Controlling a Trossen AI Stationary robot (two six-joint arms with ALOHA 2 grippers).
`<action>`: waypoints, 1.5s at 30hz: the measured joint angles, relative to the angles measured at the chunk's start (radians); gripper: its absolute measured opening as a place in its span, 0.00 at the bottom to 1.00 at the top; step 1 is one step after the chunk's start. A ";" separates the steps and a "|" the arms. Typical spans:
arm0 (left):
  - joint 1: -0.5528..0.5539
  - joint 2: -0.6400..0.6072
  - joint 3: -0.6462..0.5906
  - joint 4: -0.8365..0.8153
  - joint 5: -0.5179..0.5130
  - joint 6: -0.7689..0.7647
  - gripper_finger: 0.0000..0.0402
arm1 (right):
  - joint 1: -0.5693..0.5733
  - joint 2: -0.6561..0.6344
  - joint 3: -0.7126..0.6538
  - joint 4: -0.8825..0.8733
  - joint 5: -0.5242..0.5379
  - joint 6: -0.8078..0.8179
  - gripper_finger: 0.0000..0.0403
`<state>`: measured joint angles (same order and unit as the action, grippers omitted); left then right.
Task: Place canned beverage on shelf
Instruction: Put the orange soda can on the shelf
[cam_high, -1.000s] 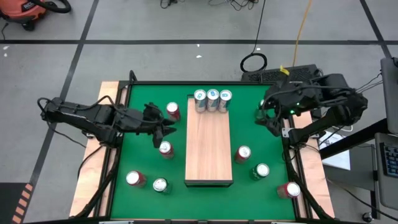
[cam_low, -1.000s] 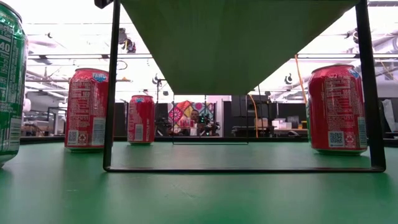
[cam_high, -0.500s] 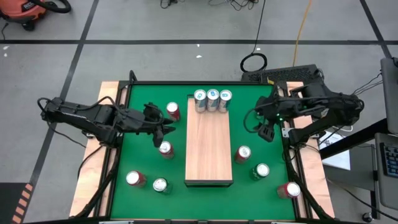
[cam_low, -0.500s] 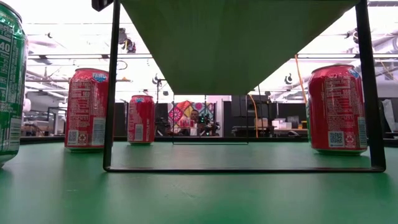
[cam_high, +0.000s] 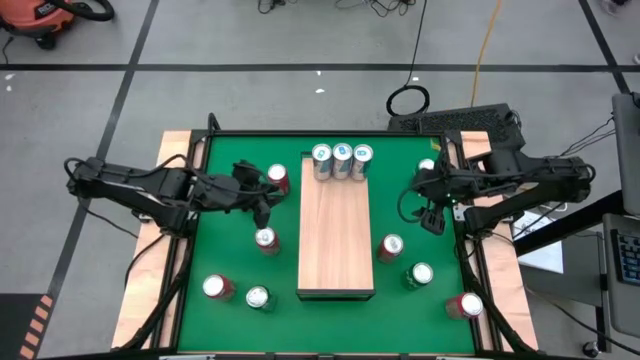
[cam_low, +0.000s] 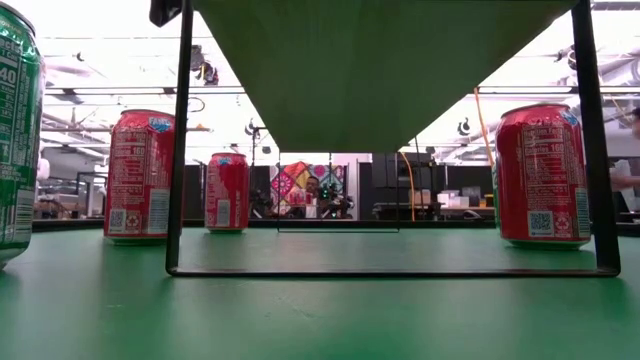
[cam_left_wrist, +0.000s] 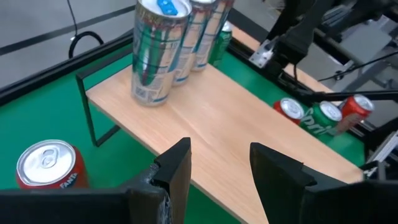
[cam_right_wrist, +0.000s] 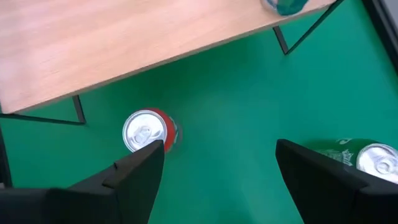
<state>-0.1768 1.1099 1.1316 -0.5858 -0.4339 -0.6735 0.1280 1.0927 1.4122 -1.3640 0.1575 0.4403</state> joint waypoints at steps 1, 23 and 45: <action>0.000 0.005 0.000 0.000 0.000 -0.002 0.41 | 0.000 -0.011 -0.022 0.012 0.000 -0.005 0.75; -0.003 0.130 0.000 0.105 0.033 -0.054 0.41 | -0.018 -0.052 -0.141 0.162 -0.004 -0.002 0.75; -0.003 0.130 0.000 0.089 0.153 0.078 0.41 | -0.002 -0.047 -0.131 0.230 -0.136 0.339 0.75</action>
<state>-0.1799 1.2400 1.1316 -0.4972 -0.2806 -0.5959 0.1258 1.0458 1.2808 -1.1337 0.0219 0.7794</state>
